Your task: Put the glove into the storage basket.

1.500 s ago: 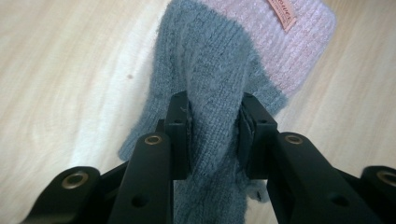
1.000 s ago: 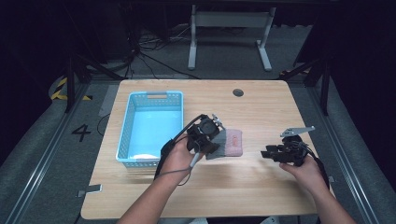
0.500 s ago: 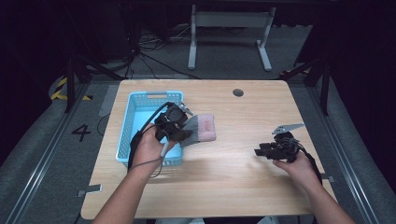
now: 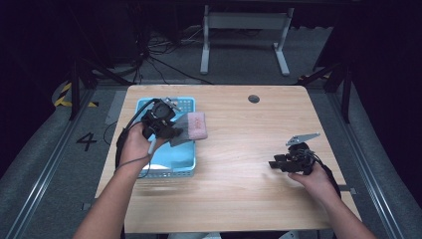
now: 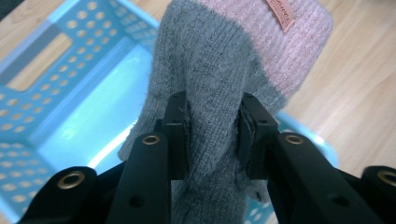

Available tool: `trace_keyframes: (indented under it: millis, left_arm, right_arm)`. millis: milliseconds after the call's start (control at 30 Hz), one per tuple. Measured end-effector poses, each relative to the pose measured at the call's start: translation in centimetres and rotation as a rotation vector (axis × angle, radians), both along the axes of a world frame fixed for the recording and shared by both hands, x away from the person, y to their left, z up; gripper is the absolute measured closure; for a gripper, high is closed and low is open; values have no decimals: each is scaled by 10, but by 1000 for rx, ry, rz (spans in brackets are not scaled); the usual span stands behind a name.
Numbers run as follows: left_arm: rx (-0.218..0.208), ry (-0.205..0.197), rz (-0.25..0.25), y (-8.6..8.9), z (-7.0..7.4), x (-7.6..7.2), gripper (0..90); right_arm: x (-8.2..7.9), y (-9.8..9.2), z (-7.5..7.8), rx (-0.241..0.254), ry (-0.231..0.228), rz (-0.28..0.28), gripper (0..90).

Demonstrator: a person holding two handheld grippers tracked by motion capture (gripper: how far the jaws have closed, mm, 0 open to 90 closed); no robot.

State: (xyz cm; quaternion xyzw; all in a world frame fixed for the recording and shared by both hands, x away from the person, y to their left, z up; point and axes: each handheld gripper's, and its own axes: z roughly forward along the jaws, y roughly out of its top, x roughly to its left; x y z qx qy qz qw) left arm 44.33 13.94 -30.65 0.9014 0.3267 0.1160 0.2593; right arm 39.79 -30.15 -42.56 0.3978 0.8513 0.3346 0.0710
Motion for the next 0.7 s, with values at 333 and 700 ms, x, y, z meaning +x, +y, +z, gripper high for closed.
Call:
trace_keyframes:
  millis: [333, 700]
  left_arm:
    - [20, 27, 13, 30, -8, 37, 684]
    - [62, 52, 25, 39, -32, 66, 679]
  right_arm:
    - [-10, -10, -2, -8, 1, -35, 587]
    - [-27, -19, -4, -14, 1, -78, 586]
